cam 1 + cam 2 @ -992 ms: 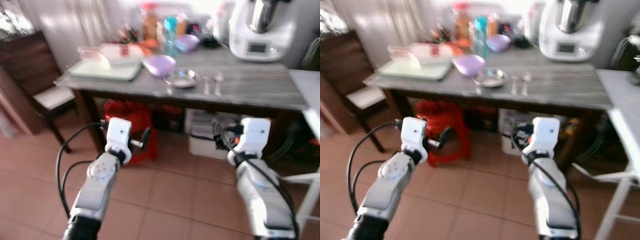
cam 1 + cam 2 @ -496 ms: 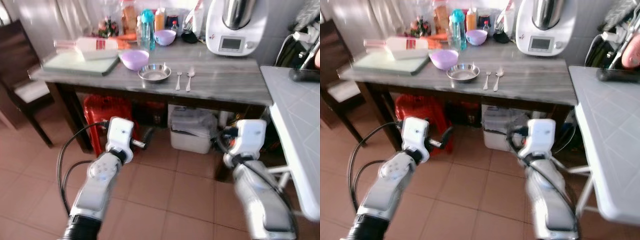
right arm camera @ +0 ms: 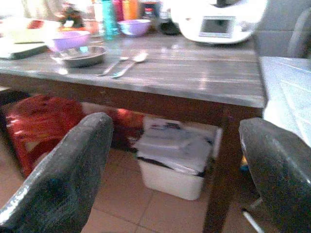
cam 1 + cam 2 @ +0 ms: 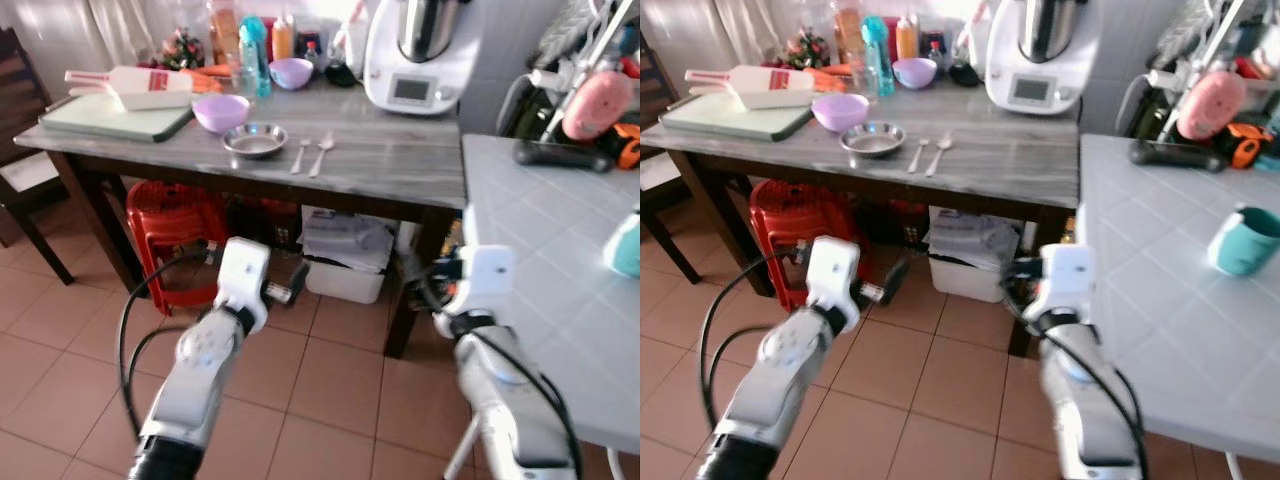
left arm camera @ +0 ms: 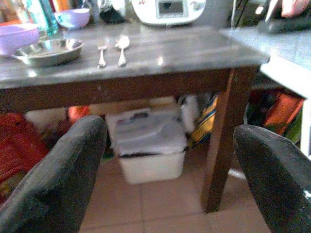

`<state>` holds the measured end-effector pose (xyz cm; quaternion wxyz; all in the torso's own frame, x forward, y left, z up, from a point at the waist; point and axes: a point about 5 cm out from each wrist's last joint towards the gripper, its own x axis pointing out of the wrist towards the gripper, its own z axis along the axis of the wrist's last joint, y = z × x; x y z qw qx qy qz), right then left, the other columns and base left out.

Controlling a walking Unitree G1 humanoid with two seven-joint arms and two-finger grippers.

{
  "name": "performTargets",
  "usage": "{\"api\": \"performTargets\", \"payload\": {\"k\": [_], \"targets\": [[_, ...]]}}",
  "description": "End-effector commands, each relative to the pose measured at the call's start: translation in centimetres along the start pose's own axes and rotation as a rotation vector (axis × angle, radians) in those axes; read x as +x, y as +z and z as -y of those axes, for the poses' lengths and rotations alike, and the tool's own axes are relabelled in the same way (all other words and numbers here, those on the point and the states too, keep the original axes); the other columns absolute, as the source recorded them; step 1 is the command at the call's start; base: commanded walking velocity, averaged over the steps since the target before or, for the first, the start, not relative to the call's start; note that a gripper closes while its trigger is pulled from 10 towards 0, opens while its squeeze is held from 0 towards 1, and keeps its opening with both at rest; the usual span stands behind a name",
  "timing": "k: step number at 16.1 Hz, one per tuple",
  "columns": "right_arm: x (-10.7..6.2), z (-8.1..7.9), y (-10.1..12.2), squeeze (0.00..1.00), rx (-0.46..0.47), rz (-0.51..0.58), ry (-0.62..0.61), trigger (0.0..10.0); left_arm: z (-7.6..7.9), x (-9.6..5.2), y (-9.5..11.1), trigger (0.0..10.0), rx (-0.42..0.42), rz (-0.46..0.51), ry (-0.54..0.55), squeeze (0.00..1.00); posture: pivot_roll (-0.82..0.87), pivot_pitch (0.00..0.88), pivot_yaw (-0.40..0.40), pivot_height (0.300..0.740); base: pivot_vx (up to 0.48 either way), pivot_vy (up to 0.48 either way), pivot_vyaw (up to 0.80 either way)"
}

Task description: Setting the table

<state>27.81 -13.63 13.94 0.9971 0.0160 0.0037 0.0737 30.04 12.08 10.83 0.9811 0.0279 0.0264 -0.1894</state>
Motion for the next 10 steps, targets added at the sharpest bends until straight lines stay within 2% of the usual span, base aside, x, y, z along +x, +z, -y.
{"api": "performTargets", "payload": {"k": [1, 2, 4, 10], "targets": [[0.0, 0.2, 0.5, 0.00, -0.008, 0.019, 0.000, 10.0, 0.3, 0.2, 0.5, 10.0, 0.005, 0.015, -0.008, 0.00, -0.03, 0.000, 0.035, 0.740, 0.000, -0.319, 0.00], [-0.1, 0.2, 0.3, 0.00, 0.039, -0.001, 0.001, 10.0, 0.4, 0.2, 0.4, 10.0, 0.004, 0.014, -0.013, 0.00, -0.03, 0.000, 0.035, 0.740, 0.000, -0.319, 0.00], [-0.2, 0.6, 0.1, 0.00, -0.006, -0.011, -0.033, 10.0, 0.4, 0.2, 0.4, 10.0, 0.004, 0.014, -0.017, 0.00, -0.03, 0.000, 0.035, 0.740, 0.000, -0.319, 0.00], [0.1, 1.9, 0.8, 0.00, -0.032, 0.027, -0.118, 10.0, 0.6, 0.3, 0.3, 10.0, 0.009, 0.008, -0.025, 0.00, -0.03, 0.000, 0.034, 0.740, 0.000, -0.316, 0.00]]}}
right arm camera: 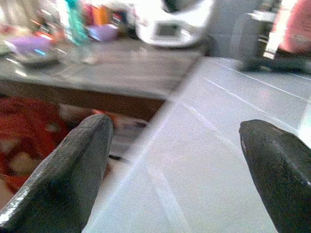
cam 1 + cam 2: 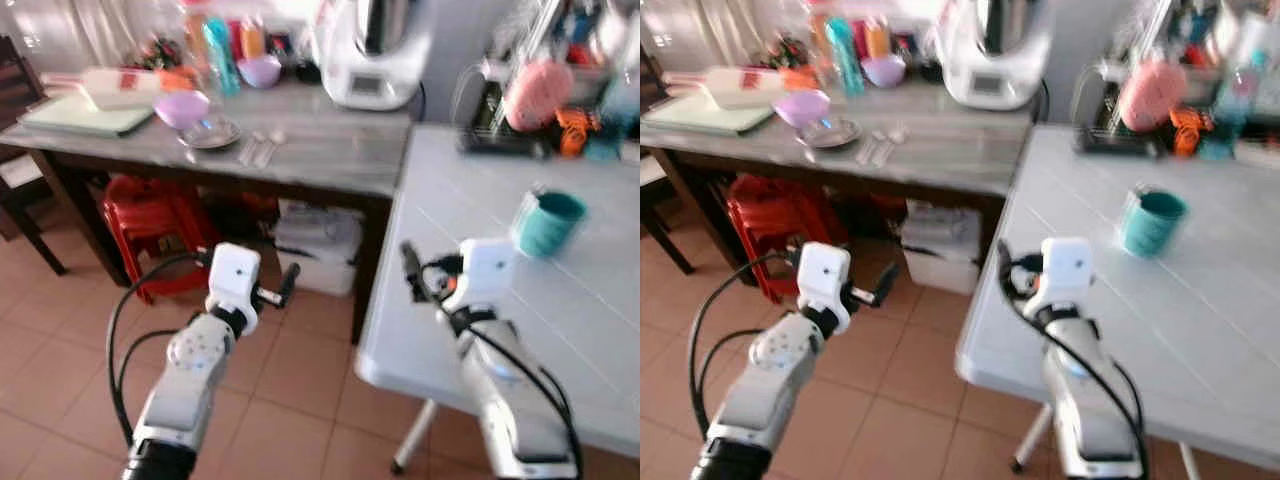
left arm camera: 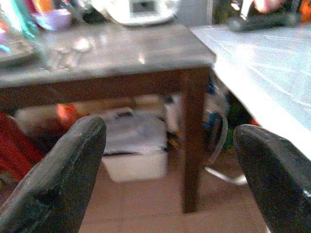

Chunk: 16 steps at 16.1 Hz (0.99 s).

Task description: Setting the table

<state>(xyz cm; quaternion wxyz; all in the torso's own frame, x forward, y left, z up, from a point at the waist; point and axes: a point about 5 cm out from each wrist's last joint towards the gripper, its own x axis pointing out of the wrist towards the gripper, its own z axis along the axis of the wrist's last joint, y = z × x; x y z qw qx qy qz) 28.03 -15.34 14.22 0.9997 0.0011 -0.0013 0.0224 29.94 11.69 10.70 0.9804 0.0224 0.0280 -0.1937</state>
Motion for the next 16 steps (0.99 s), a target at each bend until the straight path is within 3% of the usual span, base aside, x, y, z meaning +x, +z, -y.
{"api": "performTargets", "payload": {"k": [1, 5, 10, 12, 16], "targets": [[0.2, 0.3, 0.5, 0.00, -0.006, 0.021, -0.022, 10.0, 0.1, 0.2, 0.4, 10.0, 0.021, 0.007, -0.016, 0.00, -0.03, 0.000, 0.034, 0.740, 0.000, -0.315, 0.00], [0.3, 0.4, 0.5, 0.00, 0.002, 0.018, -0.044, 10.0, 0.1, 0.1, 0.4, 10.0, 0.037, 0.013, -0.020, 0.00, -0.03, 0.000, 0.039, 0.740, 0.000, -0.157, -0.60], [0.3, 0.7, 0.5, 0.00, -0.015, 0.019, -0.073, 10.0, 0.2, 0.1, 0.5, 10.0, 0.024, 0.021, -0.029, 0.00, -0.03, 0.000, 0.039, 0.740, 0.000, 0.000, 0.00], [0.5, 2.0, 0.5, 0.00, -0.041, 0.020, -0.158, 10.0, 0.2, 0.1, 0.5, 10.0, 0.017, 0.021, -0.034, 0.00, -0.03, 0.000, 0.039, 0.740, 0.000, 0.000, 0.00], [0.5, 2.0, 0.5, 0.00, -0.041, 0.020, -0.158, 10.0, 0.2, 0.1, 0.5, 10.0, 0.017, 0.021, -0.034, 0.00, -0.03, 0.000, 0.039, 0.740, 0.000, 0.000, 0.00]]}}
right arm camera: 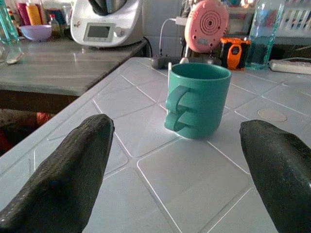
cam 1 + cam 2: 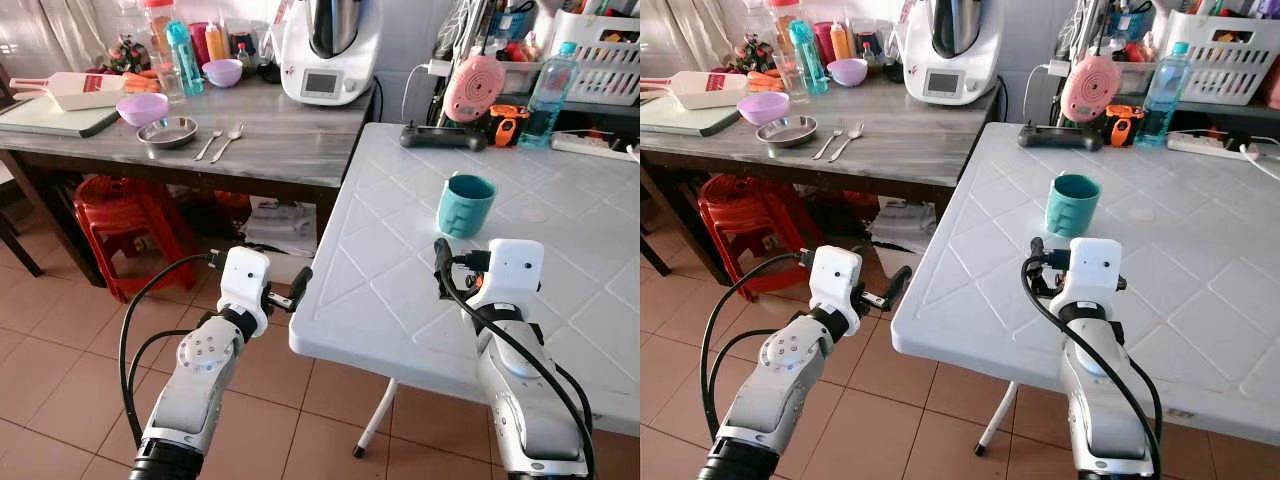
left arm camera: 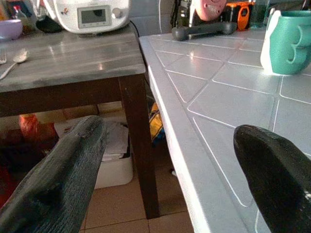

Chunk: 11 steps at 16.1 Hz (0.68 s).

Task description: Setting the table

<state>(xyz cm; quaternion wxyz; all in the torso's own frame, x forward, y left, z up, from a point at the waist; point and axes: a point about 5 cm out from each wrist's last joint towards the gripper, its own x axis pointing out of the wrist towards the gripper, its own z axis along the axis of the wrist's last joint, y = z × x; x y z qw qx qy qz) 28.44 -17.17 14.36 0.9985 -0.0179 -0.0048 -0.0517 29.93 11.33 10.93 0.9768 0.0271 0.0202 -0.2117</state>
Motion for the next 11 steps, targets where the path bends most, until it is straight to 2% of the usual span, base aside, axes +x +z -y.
{"api": "performTargets", "payload": {"k": [1, 2, 3, 6, 11], "targets": [[0.41, 0.46, 0.36, 0.00, -0.003, 0.015, -0.025, 10.0, -0.02, 0.07, 0.46, 10.0, -0.003, 0.013, -0.020, 0.00, -0.03, 0.002, 0.044, 0.740, 0.000, 0.000, 0.00], [0.48, 0.51, 0.32, 0.00, -0.002, 0.010, -0.031, 10.0, 0.03, 0.11, 0.53, 10.0, -0.008, 0.012, -0.029, 0.00, -0.03, 0.002, 0.044, 0.740, 0.000, 0.000, 0.00], [0.45, 0.47, 0.22, 0.00, 0.000, 0.005, -0.031, 10.0, 0.06, 0.11, 0.49, 10.0, -0.012, 0.010, -0.029, 0.00, -0.03, 0.002, 0.044, 0.740, 0.000, 0.000, -0.80], [0.34, 0.24, 0.17, 0.00, 0.001, 0.009, -0.025, 10.0, 0.14, 0.08, 0.46, 10.0, -0.036, 0.016, -0.033, 0.00, -0.03, 0.002, 0.044, 0.740, 0.000, 0.000, 0.00], [0.48, 0.18, 0.14, 0.00, 0.001, 0.008, -0.028, 10.0, 0.58, -0.12, 0.72, 10.0, -0.091, 0.033, -0.127, 0.00, -0.03, 0.001, 0.043, 0.740, 0.000, 0.000, 0.00]]}}
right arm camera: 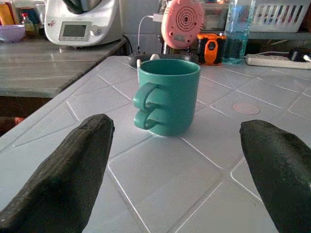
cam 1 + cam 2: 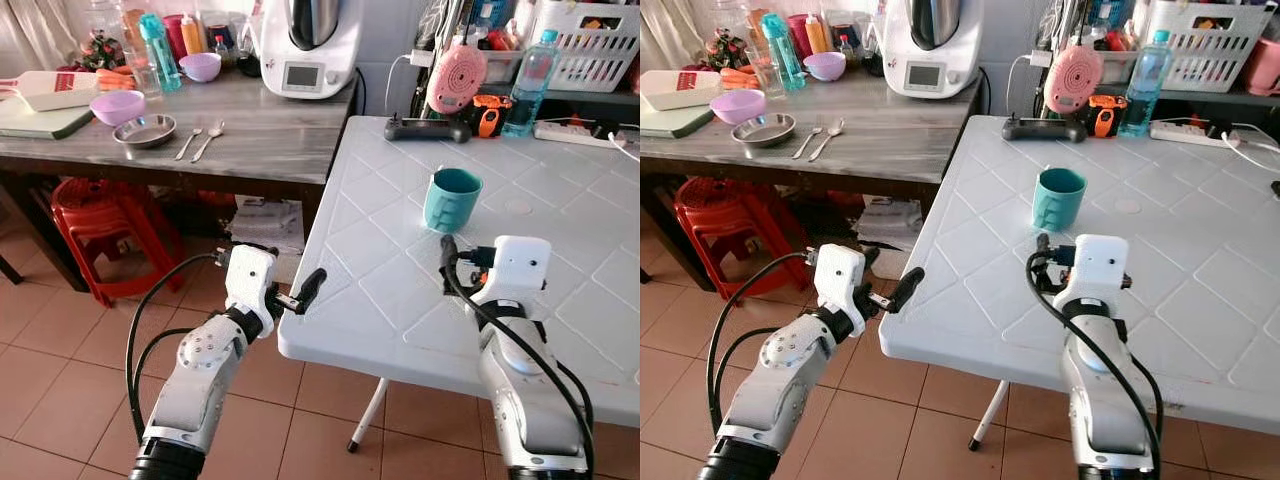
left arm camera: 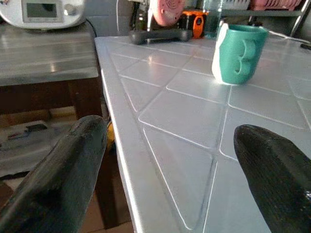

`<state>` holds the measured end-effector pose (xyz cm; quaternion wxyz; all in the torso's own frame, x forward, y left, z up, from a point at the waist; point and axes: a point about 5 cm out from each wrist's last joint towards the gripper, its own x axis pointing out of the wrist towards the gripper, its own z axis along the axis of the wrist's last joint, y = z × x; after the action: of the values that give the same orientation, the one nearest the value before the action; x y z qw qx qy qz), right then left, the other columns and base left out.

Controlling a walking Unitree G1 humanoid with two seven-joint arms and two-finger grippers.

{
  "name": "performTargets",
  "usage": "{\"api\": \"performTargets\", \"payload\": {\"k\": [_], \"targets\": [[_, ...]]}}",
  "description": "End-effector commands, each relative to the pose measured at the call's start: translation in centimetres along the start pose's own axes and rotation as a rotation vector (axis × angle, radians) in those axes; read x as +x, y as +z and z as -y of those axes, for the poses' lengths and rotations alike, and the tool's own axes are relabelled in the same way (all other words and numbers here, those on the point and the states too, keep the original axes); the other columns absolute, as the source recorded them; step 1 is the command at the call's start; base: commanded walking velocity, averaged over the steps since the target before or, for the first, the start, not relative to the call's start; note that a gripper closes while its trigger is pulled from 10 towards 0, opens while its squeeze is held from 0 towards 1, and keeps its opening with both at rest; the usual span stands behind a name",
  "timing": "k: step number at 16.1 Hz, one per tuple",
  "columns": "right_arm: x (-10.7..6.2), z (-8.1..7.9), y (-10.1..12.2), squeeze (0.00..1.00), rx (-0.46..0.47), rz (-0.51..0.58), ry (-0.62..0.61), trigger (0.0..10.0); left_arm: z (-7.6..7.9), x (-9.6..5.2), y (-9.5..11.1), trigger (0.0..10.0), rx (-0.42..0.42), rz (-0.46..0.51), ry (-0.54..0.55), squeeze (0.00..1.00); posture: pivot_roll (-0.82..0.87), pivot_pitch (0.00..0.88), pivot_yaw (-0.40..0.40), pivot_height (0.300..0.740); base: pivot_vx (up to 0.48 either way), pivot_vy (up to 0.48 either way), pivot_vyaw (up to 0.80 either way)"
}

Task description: Setting the table

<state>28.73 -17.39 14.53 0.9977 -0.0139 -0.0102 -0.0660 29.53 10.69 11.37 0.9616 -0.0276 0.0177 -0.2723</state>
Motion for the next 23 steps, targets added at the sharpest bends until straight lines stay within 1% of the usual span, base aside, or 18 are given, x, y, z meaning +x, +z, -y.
{"api": "performTargets", "payload": {"k": [1, 10, 12, 13, 16, 19, 20, 21, 23], "targets": [[0.1, 0.0, 0.0, 0.00, -0.007, -0.001, 0.000, 10.0, 0.2, -0.1, 0.5, 10.0, -0.009, 0.014, -0.032, 0.00, -0.03, 0.001, 0.043, 0.740, 0.337, 0.000, -0.40], [-0.1, -0.2, -0.2, 0.00, -0.015, 0.004, 0.025, 10.0, 0.4, -0.2, 0.4, 10.0, -0.021, 0.008, -0.060, 0.00, -0.03, 0.000, 0.041, 0.740, 0.332, 0.000, 0.00], [-0.4, -0.5, -0.1, 0.00, -0.017, 0.017, 0.037, 10.0, 0.3, -0.2, 0.4, 10.0, -0.016, 0.006, -0.060, 0.00, -0.03, 0.000, 0.042, 0.740, 0.313, 0.000, 0.00], [-0.9, -0.7, -0.3, 0.00, -0.062, 0.028, 0.047, 10.0, 0.2, -0.3, 0.4, 10.0, -0.014, 0.004, -0.057, 0.00, -0.03, 0.000, 0.042, 0.740, 0.285, 0.000, 0.00], [-2.0, -1.1, -1.0, 0.00, -0.076, 0.015, 0.072, 10.0, 0.1, -0.5, 0.3, 10.0, -0.013, -0.001, -0.055, 0.00, -0.03, 0.000, 0.042, 0.740, 0.282, 0.000, 0.00], [-2.3, -1.4, -1.3, 0.00, -0.083, 0.012, 0.074, 10.0, 0.2, -0.5, 0.3, 10.0, -0.015, -0.003, -0.059, 0.00, -0.03, 0.000, 0.045, 0.740, 0.289, 0.000, 0.00], [-2.3, -1.4, -1.4, 0.00, -0.086, 0.013, 0.073, 10.0, 0.5, -0.6, 0.4, 10.0, -0.023, 0.006, -0.090, 0.00, -0.03, 0.000, 0.045, 0.740, 0.334, 0.000, 0.00], [-2.4, -1.3, -1.4, 0.00, -0.088, 0.013, 0.071, 10.0, 0.5, -0.6, 0.4, 10.0, -0.019, 0.005, -0.094, 0.00, -0.03, 0.000, 0.045, 0.740, 0.480, 0.000, 0.00], [-2.4, -1.2, -1.4, 0.00, -0.090, 0.012, 0.065, 10.0, 0.4, -0.6, 0.3, 10.0, -0.018, -0.004, -0.081, 0.00, -0.03, 0.001, 0.046, 0.740, 0.424, 0.000, 0.00]]}}
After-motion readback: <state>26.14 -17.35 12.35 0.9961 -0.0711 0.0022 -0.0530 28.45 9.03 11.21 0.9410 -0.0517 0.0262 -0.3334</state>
